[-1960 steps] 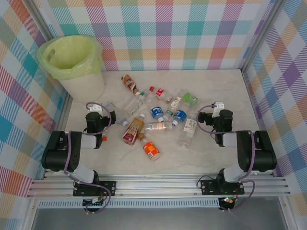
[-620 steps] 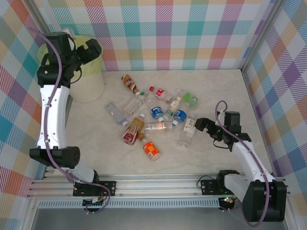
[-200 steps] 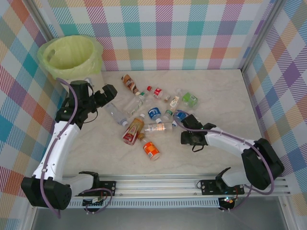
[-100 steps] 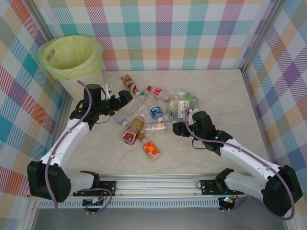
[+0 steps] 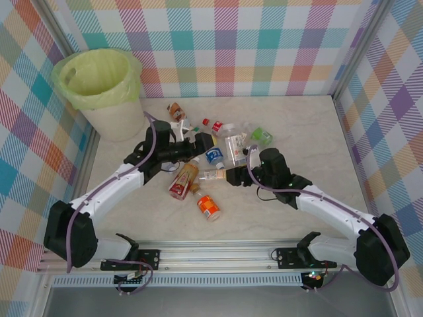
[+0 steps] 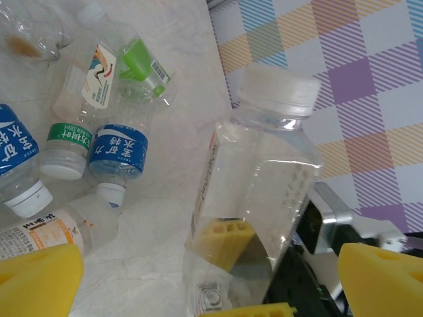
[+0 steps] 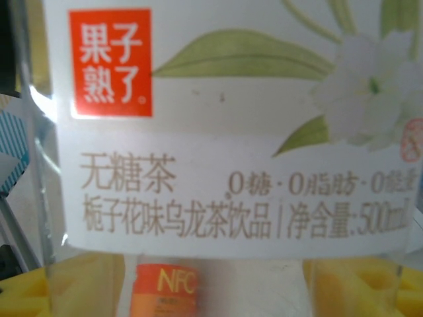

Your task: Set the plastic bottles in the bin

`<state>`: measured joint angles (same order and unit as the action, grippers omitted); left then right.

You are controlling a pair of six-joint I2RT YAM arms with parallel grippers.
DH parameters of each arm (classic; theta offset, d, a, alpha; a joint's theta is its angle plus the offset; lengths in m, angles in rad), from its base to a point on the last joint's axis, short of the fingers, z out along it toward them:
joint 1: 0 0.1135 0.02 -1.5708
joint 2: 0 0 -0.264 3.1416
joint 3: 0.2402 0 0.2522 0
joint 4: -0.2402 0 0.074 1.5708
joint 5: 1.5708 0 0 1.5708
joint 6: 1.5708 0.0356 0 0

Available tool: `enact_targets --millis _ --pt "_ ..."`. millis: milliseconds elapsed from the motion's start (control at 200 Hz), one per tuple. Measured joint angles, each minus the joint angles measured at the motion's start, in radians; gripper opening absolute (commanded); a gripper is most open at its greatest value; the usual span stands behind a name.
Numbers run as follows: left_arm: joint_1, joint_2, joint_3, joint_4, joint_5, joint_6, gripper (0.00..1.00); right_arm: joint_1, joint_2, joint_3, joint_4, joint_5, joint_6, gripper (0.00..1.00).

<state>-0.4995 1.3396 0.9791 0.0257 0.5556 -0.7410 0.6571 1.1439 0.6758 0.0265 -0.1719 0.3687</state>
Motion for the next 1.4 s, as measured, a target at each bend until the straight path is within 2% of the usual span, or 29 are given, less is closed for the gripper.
enact_targets --millis 370,460,560,700,810,990,1120,1260,1350,1400 --pt "-0.105 0.038 0.085 -0.045 -0.098 0.053 0.94 0.065 0.051 0.124 -0.052 0.047 -0.104 0.55" --pt "-0.116 0.044 0.095 -0.069 -0.113 0.074 0.84 0.086 0.059 0.145 -0.067 0.048 -0.129 0.55" --pt "-0.117 0.070 0.127 -0.087 -0.128 0.097 0.68 0.097 0.072 0.169 -0.091 0.048 -0.145 0.55" --pt "-0.128 0.087 0.164 -0.111 -0.172 0.121 0.53 0.097 0.075 0.172 -0.112 0.048 -0.157 0.56" --pt "-0.132 0.094 0.171 -0.123 -0.180 0.126 0.46 0.097 0.075 0.174 -0.127 0.048 -0.162 0.60" --pt "-0.133 0.113 0.179 -0.126 -0.165 0.125 0.41 0.095 0.075 0.176 -0.150 0.050 -0.156 0.64" --pt "-0.133 0.114 0.180 -0.129 -0.165 0.125 0.38 0.094 0.075 0.176 -0.157 0.049 -0.158 0.72" --pt "-0.135 0.114 0.180 -0.132 -0.177 0.132 0.35 0.095 0.065 0.177 -0.180 0.046 -0.183 0.85" --pt "-0.133 0.114 0.180 -0.148 -0.203 0.137 0.33 0.095 0.036 0.177 -0.211 0.040 -0.203 0.97" --pt "-0.133 0.114 0.180 -0.156 -0.225 0.142 0.33 0.097 0.020 0.178 -0.227 0.036 -0.224 1.00"
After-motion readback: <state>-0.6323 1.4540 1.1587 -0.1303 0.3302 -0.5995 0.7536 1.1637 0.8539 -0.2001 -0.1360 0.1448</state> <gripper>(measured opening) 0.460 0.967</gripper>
